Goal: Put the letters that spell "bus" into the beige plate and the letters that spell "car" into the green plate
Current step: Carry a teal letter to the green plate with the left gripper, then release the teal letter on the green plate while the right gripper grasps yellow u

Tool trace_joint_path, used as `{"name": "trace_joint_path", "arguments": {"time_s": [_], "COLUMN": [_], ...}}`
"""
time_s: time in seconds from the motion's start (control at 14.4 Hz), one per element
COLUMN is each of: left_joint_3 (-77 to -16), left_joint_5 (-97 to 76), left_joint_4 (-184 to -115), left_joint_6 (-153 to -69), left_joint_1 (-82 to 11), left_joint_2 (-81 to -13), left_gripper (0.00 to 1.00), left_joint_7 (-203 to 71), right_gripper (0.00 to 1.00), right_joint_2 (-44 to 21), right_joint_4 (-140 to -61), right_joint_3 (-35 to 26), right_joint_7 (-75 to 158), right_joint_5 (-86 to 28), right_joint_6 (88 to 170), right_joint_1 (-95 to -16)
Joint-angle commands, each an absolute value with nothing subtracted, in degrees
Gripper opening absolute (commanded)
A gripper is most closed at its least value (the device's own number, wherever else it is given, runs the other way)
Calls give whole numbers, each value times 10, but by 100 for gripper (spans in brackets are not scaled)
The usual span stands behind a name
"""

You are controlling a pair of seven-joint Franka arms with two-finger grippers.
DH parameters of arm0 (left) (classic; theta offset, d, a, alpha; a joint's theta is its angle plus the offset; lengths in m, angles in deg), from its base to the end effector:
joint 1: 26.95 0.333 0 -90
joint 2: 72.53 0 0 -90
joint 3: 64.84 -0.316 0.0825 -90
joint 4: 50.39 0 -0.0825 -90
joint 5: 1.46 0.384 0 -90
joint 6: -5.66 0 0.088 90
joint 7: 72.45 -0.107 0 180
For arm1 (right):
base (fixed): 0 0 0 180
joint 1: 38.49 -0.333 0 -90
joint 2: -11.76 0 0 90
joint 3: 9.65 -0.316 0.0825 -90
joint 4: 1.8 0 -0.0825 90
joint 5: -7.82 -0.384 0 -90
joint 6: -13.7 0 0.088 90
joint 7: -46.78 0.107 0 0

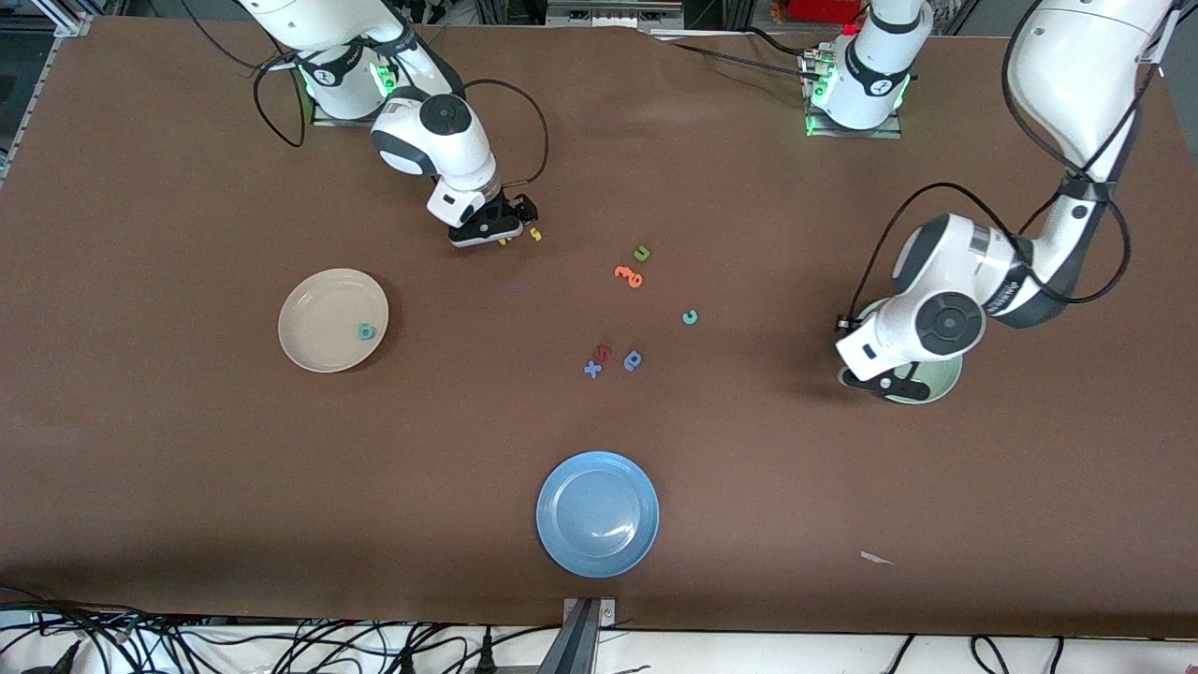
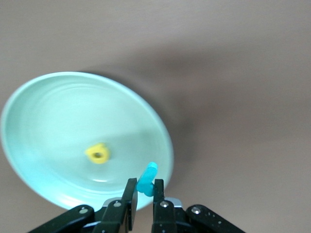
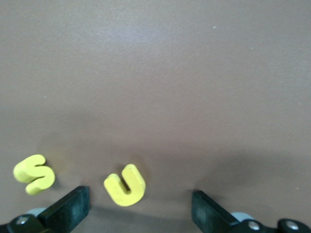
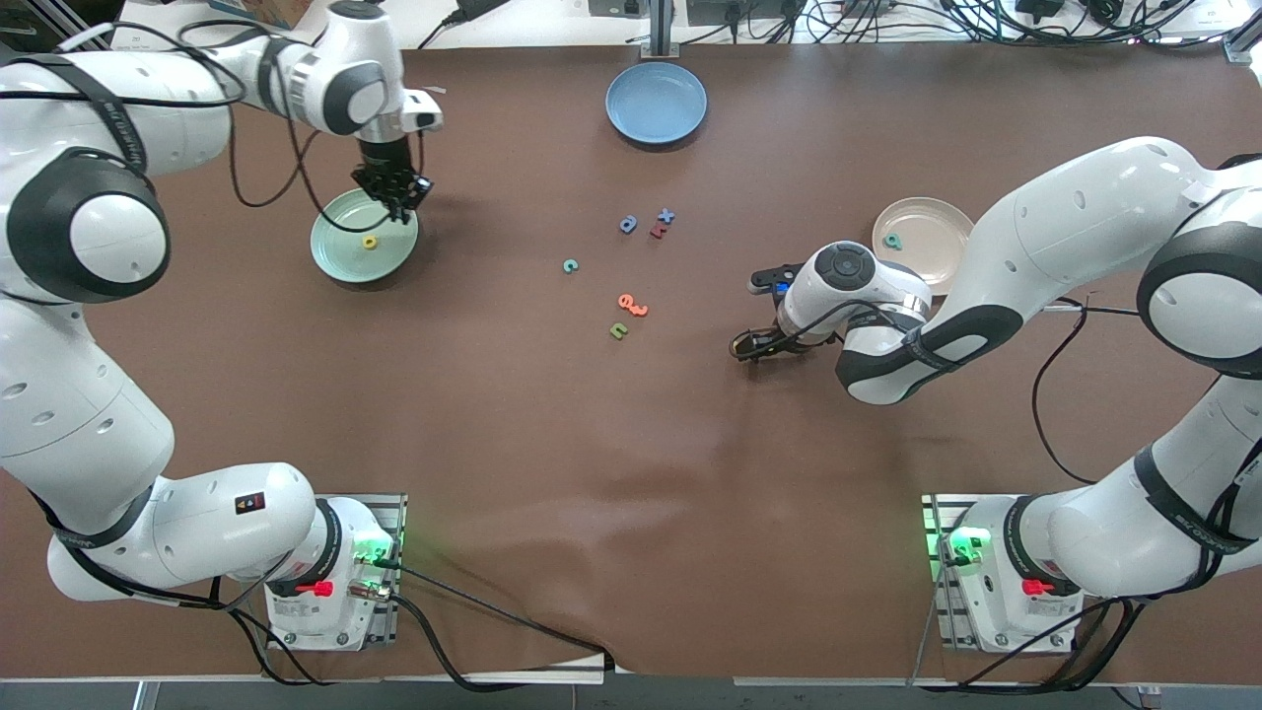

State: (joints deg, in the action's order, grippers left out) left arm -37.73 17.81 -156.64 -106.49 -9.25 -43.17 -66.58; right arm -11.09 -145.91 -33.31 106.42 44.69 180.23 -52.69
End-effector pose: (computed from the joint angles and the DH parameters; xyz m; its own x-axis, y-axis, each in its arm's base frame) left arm 0.5965 -0.0638 0.2467 0.9221 -0.2062 -0.3275 -0.2377 -0.9696 -0.0587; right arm 0.3219 0.3174 0.1478 0.9766 0.2076 0.0556 0.2101 -0.9768 -0.0423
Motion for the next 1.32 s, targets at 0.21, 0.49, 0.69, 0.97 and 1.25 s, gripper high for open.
{"name": "trace_joint_path", "arguments": {"time_s": [0.21, 0.49, 0.69, 0.97, 1.25], "left_joint_3": [-372, -370, -369, -344, -286], "left_joint_5": [224, 156, 106, 96, 106], "left_joint_4": [-1558, -1543, -1560, -1621, -1658], "left_joint_6": [-1061, -1065, -1139, -1238, -1295], "left_joint_1": [-85, -113, -162, -208, -212], "left_joint_2": [-417, -408, -406, -412, -416], "left_gripper": [100, 100, 100, 100, 100], "left_joint_7": [-707, -630, -534, -398, -269], "right_gripper": [76, 58, 58, 58, 50], "right_joint_2": [-112, -112, -112, -113, -113], "right_joint_4": [-1467, -1466, -1463, -1445, -1444], "right_joint_3": [-326, -326, -326, -327, -327], "right_joint_7": [1073, 1073, 1073, 1070, 1071], "right_joint_5": [464, 464, 464, 465, 487], "right_joint_6": [1805, 1807, 1807, 1806, 1807], "right_joint_1": [-525, -525, -526, -528, -527]}}
